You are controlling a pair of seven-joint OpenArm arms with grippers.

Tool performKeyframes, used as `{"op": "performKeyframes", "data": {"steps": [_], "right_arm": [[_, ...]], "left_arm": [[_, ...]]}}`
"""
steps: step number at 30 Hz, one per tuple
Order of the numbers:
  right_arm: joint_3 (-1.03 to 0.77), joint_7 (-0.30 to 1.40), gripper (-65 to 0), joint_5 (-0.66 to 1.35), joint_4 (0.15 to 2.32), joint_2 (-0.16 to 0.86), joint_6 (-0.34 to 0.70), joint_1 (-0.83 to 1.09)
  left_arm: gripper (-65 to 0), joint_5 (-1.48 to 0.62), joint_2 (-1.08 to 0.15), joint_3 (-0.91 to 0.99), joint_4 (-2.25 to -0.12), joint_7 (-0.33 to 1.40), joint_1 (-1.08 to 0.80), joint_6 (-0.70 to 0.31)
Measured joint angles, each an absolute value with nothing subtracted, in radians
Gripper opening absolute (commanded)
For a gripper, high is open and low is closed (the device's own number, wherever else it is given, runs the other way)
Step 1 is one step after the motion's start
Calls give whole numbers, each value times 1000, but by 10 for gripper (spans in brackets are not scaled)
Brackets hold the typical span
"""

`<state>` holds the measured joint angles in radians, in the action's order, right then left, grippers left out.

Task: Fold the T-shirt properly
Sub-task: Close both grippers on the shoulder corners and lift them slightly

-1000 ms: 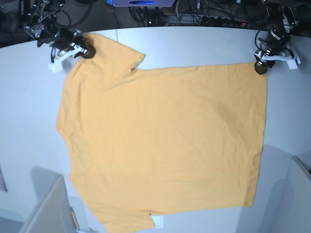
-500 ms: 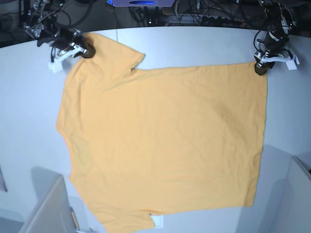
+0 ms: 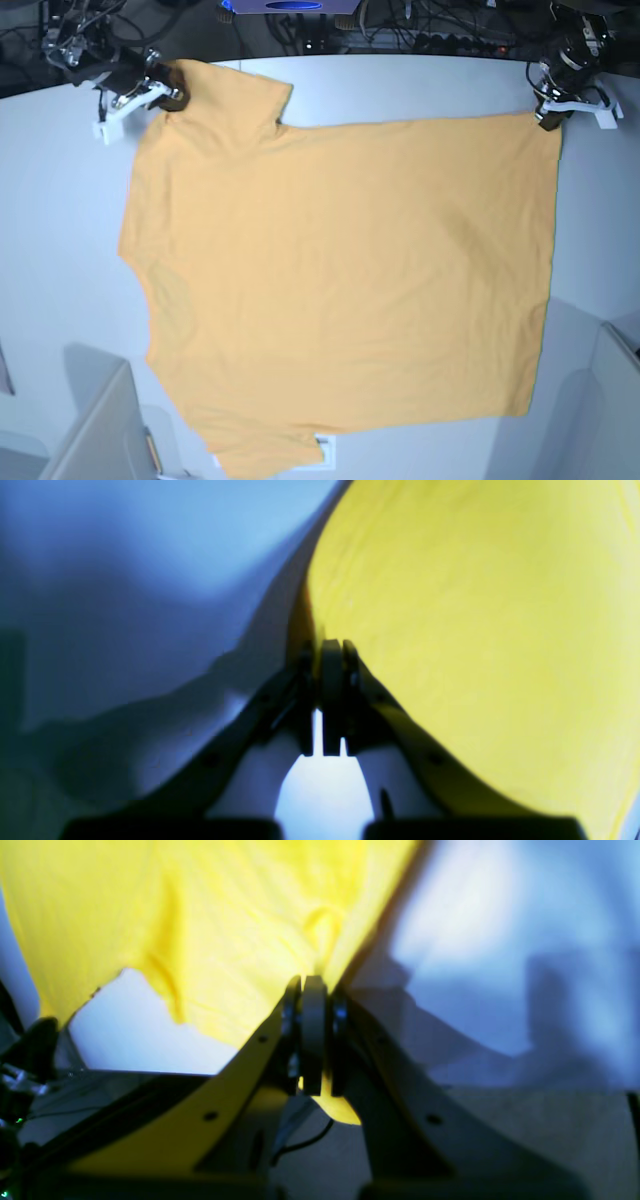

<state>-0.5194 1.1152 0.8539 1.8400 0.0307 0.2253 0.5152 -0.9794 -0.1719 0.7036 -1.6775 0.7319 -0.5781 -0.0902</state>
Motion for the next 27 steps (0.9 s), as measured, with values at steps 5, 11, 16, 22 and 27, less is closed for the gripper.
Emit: {"op": "performKeyframes", "data": {"steps": [5, 11, 16, 22, 27], "right_arm": [[-519, 1117, -650, 860, 1901, 30, 226, 550], [-512, 1119, -650, 895, 1958, 30, 228, 574], [-508, 1130, -650, 1072, 1958, 56, 255, 596], [-507, 1131, -650, 1176, 1958, 91, 256, 571], [-506, 1197, -650, 1175, 1958, 94, 255, 490]], "left_arm": [[-650, -981, -175, 745, -1773, 727, -626, -94], [-650, -980, -175, 745, -1829, 729, -684, -94], [-650, -980, -172, 745, -1836, 730, -704, -94], [-650, -980, -174, 745, -1885, 729, -698, -94], [-650, -977, -173, 739, -1888, 730, -666, -87]]}}
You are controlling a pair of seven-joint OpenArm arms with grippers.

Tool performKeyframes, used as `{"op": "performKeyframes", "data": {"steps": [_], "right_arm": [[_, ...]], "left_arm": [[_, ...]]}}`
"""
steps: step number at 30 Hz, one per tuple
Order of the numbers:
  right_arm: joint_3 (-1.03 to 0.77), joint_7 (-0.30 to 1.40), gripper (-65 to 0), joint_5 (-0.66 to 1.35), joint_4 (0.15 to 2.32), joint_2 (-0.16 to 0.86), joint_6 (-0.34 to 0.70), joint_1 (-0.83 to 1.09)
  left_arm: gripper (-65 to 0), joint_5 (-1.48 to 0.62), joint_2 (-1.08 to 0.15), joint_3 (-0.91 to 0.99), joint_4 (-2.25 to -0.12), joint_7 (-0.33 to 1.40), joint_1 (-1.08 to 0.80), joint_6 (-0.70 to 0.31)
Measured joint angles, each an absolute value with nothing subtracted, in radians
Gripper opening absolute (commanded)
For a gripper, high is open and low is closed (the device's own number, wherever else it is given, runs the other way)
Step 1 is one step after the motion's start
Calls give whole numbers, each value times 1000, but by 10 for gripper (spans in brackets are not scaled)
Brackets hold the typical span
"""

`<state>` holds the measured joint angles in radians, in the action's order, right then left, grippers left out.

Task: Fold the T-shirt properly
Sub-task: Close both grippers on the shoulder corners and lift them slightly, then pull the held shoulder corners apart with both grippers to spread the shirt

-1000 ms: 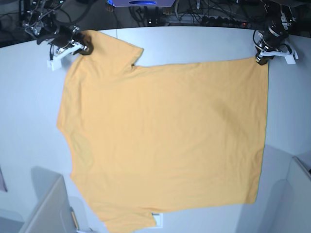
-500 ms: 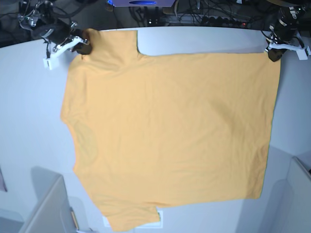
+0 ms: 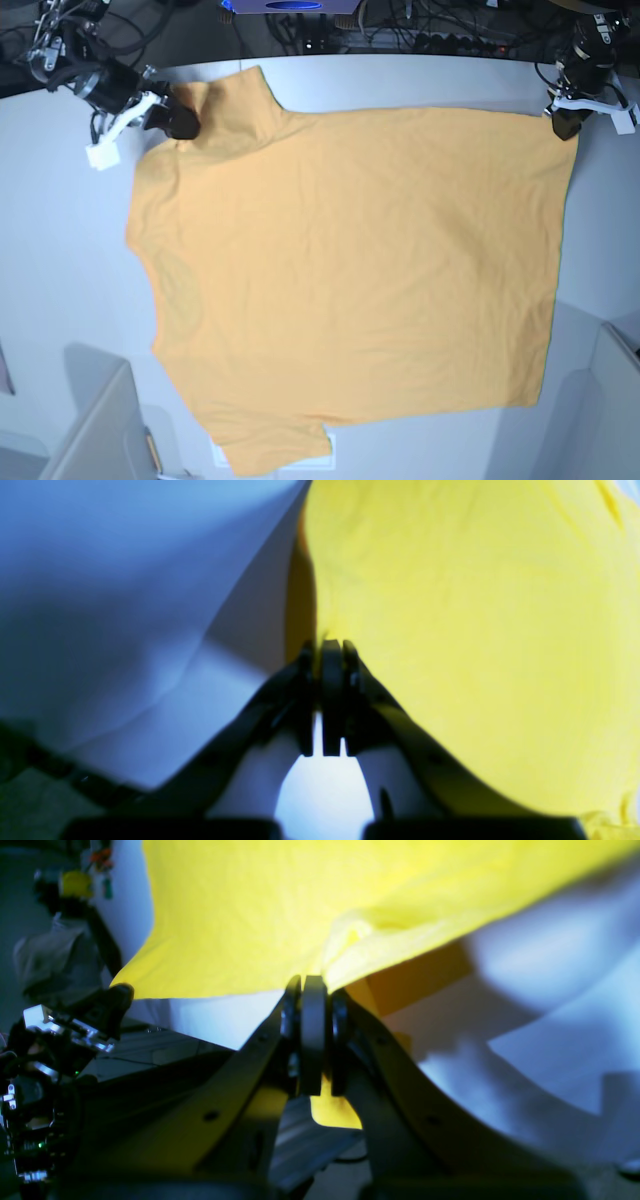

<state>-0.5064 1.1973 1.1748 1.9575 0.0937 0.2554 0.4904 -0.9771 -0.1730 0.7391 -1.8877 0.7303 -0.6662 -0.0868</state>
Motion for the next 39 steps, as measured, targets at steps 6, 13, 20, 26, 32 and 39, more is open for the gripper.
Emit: {"op": "performKeyframes", "data": {"steps": [6, 13, 20, 26, 32, 39], "right_arm": [[-506, 1239, -650, 1171, 1957, 85, 255, 411], [-506, 1235, -650, 1171, 1951, 93, 218, 378], [-506, 1240, -650, 1168, 1901, 93, 217, 300], [-507, 1241, -650, 1174, 1901, 96, 217, 213], [-515, 1239, -650, 1171, 1900, 96, 217, 155], [-512, 1235, -650, 1167, 1758, 90, 217, 85]], "left_arm": [[-650, -957, -172, 739, -1886, 738, -627, -87], [-650, -835, -170, 738, -1890, 798, -572, -86], [-650, -834, -170, 741, -1890, 876, -496, -86], [-650, -832, -173, 746, -1890, 875, -442, -87], [-650, -828, -172, 743, -1887, 876, -374, -87], [-650, -810, -172, 740, -1870, 878, -311, -88]]}}
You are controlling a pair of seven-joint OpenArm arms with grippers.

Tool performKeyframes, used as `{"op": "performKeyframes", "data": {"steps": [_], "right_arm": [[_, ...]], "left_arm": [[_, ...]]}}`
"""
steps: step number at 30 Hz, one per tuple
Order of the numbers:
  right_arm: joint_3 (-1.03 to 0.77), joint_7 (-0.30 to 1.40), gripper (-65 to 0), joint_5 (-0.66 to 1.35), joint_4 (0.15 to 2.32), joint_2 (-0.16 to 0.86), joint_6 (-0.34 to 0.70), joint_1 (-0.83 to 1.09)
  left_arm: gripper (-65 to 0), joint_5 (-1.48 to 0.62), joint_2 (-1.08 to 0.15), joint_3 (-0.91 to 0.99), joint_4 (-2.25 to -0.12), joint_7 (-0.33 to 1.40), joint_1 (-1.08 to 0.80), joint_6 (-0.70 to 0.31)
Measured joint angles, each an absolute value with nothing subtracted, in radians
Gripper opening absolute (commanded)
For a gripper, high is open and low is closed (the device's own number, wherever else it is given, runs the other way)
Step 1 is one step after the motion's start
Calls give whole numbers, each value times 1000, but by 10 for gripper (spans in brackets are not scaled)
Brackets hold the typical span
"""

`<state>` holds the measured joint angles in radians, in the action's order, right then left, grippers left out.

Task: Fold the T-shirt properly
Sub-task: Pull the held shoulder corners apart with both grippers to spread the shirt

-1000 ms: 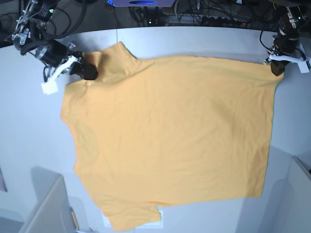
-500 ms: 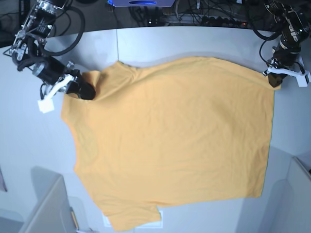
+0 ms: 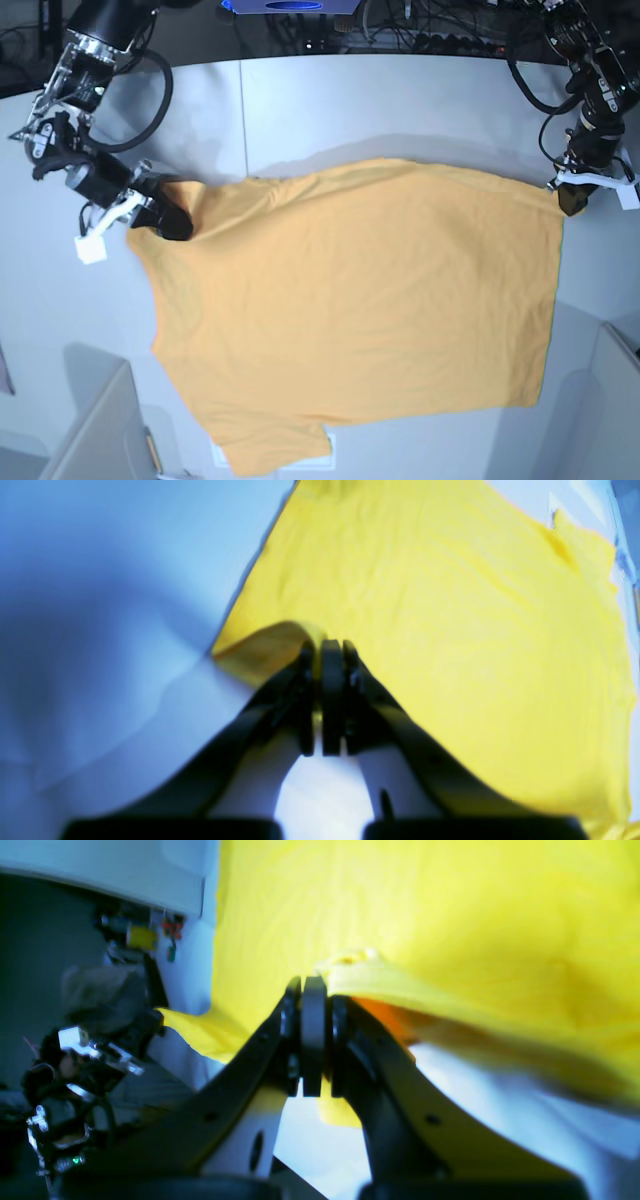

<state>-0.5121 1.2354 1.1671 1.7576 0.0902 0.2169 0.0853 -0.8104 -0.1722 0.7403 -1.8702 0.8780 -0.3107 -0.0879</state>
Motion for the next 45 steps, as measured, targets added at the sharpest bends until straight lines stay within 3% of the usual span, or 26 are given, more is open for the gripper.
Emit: {"op": "performKeyframes", "data": {"steps": [9, 14, 22, 35, 45], "right_arm": [[-515, 1232, -650, 1167, 1607, 96, 215, -47], [-512, 1235, -650, 1062, 1546, 95, 214, -101], [-510, 1197, -650, 965, 1438, 95, 215, -179], [-255, 1013, -650, 935, 1256, 174, 214, -266], [-89, 897, -650, 934, 1112, 252, 213, -350]], "left_arm": [[-650, -762, -172, 739, -1789, 879, -231, -90], [-650, -760, -175, 739, -1712, 878, -177, -90], [-650, -761, -275, 616, -1562, 874, -113, -88], [-650, -759, -294, 588, -1493, 872, -30, -89], [-650, -621, -309, 495, -1487, 871, 15, -94]]}}
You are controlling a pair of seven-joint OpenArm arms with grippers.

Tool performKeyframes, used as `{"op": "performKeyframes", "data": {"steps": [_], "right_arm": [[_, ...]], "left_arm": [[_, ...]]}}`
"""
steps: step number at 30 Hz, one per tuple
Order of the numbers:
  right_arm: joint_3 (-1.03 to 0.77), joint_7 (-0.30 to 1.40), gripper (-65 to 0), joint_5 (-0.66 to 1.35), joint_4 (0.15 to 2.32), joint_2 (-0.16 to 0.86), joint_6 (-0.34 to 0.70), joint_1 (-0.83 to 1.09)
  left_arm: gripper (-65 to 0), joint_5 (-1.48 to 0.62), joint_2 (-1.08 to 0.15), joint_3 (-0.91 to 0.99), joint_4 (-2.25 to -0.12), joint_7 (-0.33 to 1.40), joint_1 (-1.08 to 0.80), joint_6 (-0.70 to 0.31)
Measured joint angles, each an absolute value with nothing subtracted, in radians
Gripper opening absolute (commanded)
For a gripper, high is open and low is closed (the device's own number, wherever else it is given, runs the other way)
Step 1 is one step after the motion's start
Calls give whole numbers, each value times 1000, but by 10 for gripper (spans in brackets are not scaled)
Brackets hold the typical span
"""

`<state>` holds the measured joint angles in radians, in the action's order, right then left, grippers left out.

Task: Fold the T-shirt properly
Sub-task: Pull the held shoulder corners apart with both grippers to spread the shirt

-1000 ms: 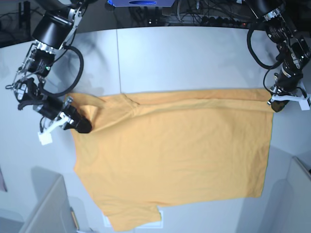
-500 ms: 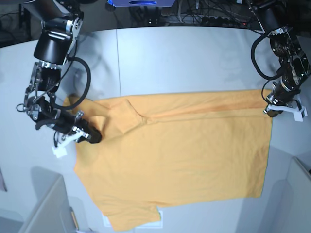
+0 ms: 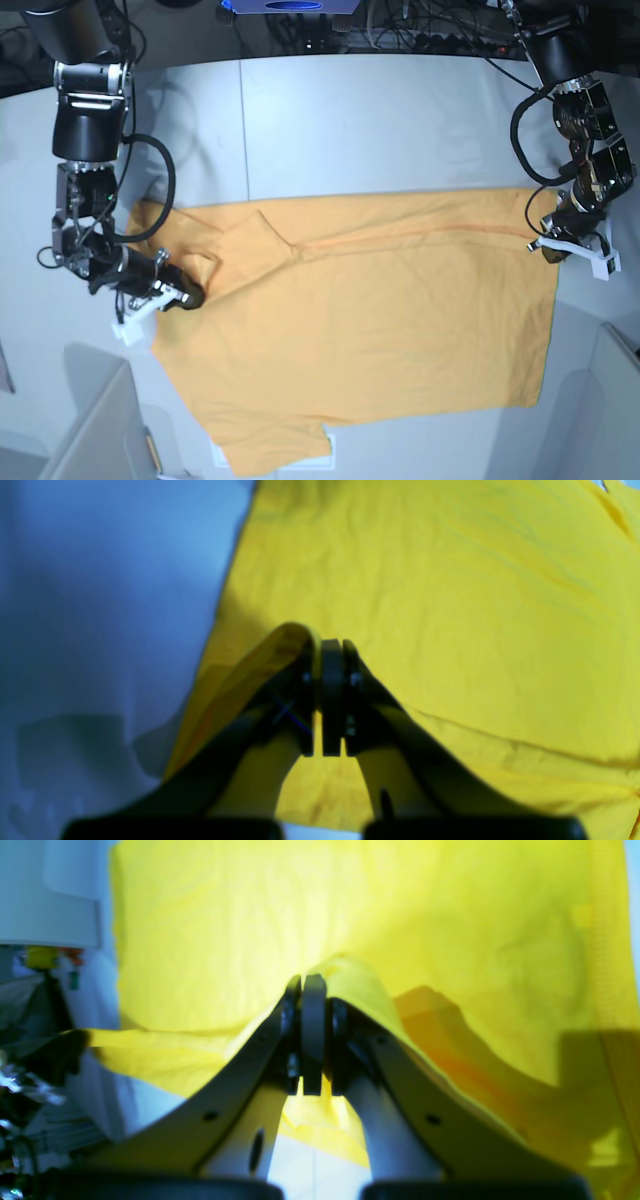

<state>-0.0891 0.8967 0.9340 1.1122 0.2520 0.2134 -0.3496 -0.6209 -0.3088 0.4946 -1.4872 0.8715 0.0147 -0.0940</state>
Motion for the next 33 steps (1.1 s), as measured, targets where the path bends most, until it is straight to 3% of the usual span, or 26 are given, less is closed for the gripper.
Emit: {"op": "performKeyframes", "data": {"steps": [6, 25, 29, 31, 33], "right_arm": [[-35, 880, -650, 942, 1041, 252, 214, -427], [-35, 841, -650, 937, 1013, 255, 208, -420], [-41, 840, -462, 937, 1013, 255, 206, -418], [-43, 838, -432, 938, 1013, 254, 206, -418], [-88, 820, -431, 941, 1013, 249, 206, -412]], "left_arm": [[-650, -621, -307, 489, -1486, 873, 28, -96], [-650, -621, -307, 488, -1427, 872, 75, -95], [-650, -621, -307, 488, -1427, 872, 80, -95], [-650, -621, -308, 488, -1427, 872, 80, -95], [-564, -621, -307, 488, -1427, 872, 80, -94]]}}
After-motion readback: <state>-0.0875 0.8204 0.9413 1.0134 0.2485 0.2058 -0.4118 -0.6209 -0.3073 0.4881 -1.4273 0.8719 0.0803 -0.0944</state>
